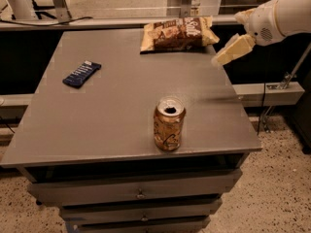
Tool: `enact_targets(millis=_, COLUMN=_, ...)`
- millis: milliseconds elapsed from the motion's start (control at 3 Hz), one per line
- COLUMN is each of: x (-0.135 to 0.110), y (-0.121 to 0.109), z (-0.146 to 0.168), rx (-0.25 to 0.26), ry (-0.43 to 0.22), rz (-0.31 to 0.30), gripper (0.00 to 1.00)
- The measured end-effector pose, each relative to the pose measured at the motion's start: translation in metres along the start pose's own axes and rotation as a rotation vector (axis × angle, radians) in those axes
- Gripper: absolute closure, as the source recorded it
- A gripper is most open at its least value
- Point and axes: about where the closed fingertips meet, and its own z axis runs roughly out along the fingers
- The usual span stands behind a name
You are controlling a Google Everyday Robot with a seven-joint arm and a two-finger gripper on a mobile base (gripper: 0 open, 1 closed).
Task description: Move brown chip bag near orange can
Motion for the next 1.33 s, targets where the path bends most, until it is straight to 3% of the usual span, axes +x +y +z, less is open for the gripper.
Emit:
enact_targets(millis=333, x=0.004, y=-0.001, z=0.008, rx=0.010, ry=-0.061, rz=0.039, gripper=0.00)
enact_targets(millis=667, x=0.015, y=-0.014, z=0.038, rx=0.038, ry=-0.179, rz=0.124, gripper=0.00)
enact_targets(millis=1000, x=0.023, y=-0.050, z=0.080, rx=0.128, ry=-0.263, rz=0.167, gripper=0.00)
enact_targets(millis=1333, x=0.028, y=-0.091, z=0.114, rx=0.220, ry=-0.295, rz=0.179, gripper=0.00)
